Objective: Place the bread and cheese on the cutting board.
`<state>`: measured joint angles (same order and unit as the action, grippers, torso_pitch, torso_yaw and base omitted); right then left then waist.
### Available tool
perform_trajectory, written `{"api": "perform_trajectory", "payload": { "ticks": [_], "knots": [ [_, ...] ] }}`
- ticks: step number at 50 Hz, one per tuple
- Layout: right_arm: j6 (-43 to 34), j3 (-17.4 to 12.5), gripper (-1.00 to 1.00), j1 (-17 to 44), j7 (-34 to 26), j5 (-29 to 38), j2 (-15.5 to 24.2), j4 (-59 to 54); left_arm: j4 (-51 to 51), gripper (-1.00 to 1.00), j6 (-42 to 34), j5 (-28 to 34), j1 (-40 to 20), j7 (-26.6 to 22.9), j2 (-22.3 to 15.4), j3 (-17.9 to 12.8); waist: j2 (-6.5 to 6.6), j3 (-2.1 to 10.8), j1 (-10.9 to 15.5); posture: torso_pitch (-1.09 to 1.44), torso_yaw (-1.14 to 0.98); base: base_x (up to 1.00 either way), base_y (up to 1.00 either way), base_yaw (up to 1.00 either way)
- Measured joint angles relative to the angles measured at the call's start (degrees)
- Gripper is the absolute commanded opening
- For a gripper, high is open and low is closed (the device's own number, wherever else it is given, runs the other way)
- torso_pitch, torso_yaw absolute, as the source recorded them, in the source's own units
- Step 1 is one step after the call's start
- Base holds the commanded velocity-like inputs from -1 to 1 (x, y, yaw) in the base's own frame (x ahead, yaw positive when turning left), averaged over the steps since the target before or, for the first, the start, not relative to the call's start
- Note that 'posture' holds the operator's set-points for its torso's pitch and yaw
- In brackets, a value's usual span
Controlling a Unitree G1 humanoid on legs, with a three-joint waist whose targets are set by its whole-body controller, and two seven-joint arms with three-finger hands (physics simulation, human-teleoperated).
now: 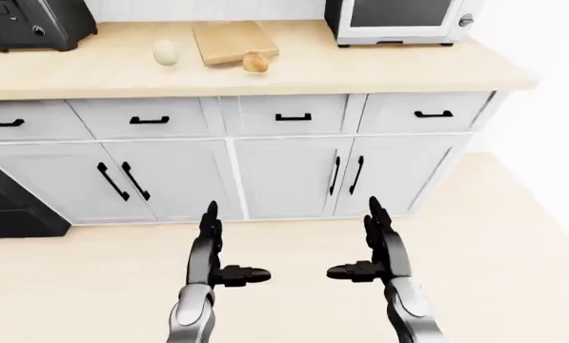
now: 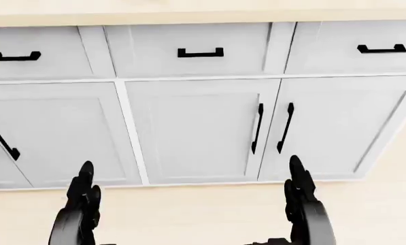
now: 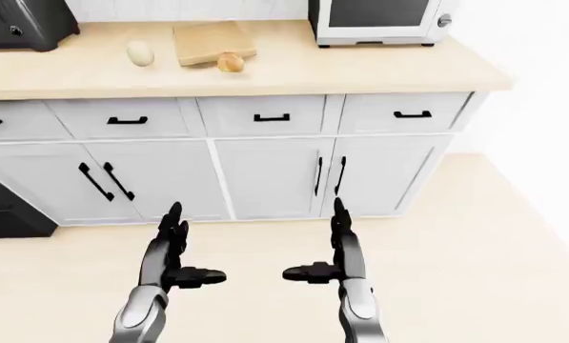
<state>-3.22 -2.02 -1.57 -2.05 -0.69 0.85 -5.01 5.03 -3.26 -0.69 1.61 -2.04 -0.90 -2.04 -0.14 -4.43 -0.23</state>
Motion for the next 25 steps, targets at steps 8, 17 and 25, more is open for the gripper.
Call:
{"api": "perform_trajectory", "payload": {
  "ticks": [8, 17, 25],
  "knots": [
    [3.08, 1.49, 1.00, 1.18, -1.78, 1.35, -0.08, 1.68, -0.83, 1.00, 2.84, 0.40, -1.04, 0.23, 0.06, 0.19, -0.38, 3.14, 0.47, 0.00, 0.00, 0.00, 0.00, 0.00],
    [1.72, 1.66, 1.00, 1.21, -0.20, 3.33, -0.21, 3.85, -2.48, 1.00, 1.58, 0.04, -0.59, 0.18, 0.00, -0.18, -0.14, 3.66, 0.47, 0.00, 0.00, 0.00, 0.00, 0.00],
    [-2.07, 3.93, 1.00, 2.16, -3.57, 2.45, -0.35, 15.88, -6.25, 1.00, -0.62, -1.68, -1.70, 1.41, -0.33, -1.40, -0.25, 4.16, 0.27, 0.00, 0.00, 0.00, 0.00, 0.00]
  ]
}}
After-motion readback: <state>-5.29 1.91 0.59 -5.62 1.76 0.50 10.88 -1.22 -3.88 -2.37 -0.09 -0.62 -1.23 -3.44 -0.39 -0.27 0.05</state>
